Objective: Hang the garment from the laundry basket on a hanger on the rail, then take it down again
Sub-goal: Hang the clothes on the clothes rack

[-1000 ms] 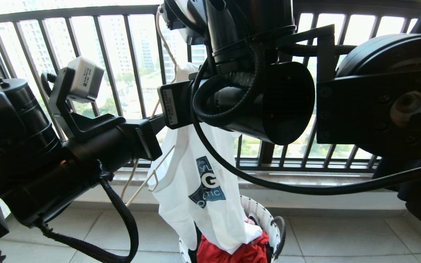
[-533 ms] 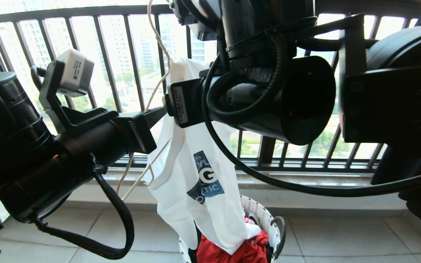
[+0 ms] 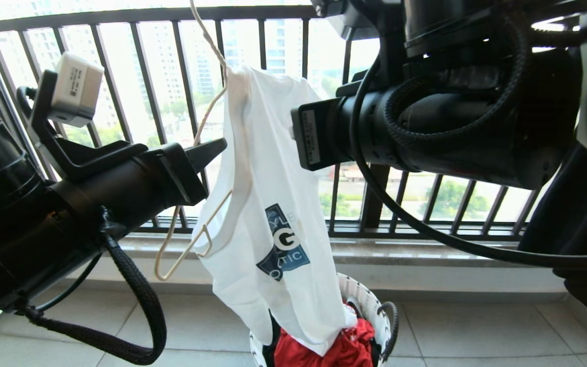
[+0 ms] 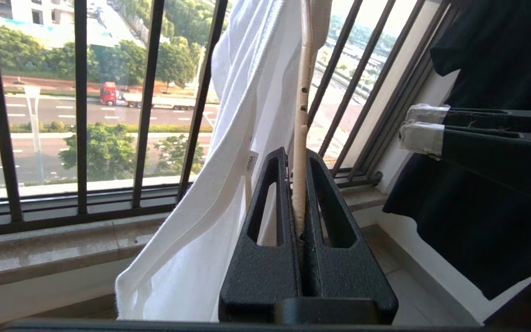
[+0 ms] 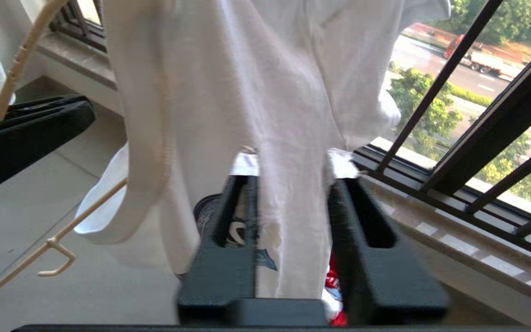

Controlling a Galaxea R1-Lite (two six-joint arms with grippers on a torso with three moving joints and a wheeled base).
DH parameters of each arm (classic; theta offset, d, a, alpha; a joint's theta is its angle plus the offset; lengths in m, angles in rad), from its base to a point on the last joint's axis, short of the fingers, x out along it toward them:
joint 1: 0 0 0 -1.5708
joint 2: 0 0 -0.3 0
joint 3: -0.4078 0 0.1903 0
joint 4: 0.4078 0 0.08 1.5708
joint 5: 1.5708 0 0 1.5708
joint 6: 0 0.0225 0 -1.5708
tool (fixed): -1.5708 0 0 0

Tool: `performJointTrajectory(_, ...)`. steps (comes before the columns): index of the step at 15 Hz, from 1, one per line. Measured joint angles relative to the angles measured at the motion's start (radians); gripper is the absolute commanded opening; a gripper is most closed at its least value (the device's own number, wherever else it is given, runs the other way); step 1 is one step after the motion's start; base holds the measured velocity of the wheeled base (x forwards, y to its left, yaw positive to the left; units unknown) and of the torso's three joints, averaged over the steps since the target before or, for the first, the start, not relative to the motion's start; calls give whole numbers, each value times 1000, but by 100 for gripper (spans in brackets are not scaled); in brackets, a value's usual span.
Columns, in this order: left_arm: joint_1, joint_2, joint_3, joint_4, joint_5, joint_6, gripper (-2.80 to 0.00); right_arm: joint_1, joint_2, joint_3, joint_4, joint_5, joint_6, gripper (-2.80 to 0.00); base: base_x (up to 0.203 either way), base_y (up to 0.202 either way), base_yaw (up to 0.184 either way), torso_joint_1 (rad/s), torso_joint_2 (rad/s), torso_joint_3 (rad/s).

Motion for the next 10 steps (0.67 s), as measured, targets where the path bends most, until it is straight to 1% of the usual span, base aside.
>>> performJointTrajectory(2, 0, -18, 1, 1, -47, -44, -280, -21, -27, 3, 18, 0, -3, -280, 0, 0, 0, 0, 0, 0)
performJointTrajectory(3, 0, -27, 5, 3, -72, -65, -280, -28, -41, 3, 50, 0, -8, -280, 0, 0, 0, 0, 0, 0)
performJointTrajectory(4, 2, -39, 11, 7, -100, -78, -280, -35, -55, 1, 86, 0, -10, -280, 0, 0, 0, 0, 0, 0)
performJointTrajectory(7, 9, -78, 43, 11, -206, -101, -280, -42, -90, -15, 131, -4, -15, -280, 0, 0, 0, 0, 0, 0)
performJointTrajectory(10, 18, -115, 73, 11, -266, -138, -280, -61, -120, -28, 186, -7, -16, -280, 0, 0, 0, 0, 0, 0)
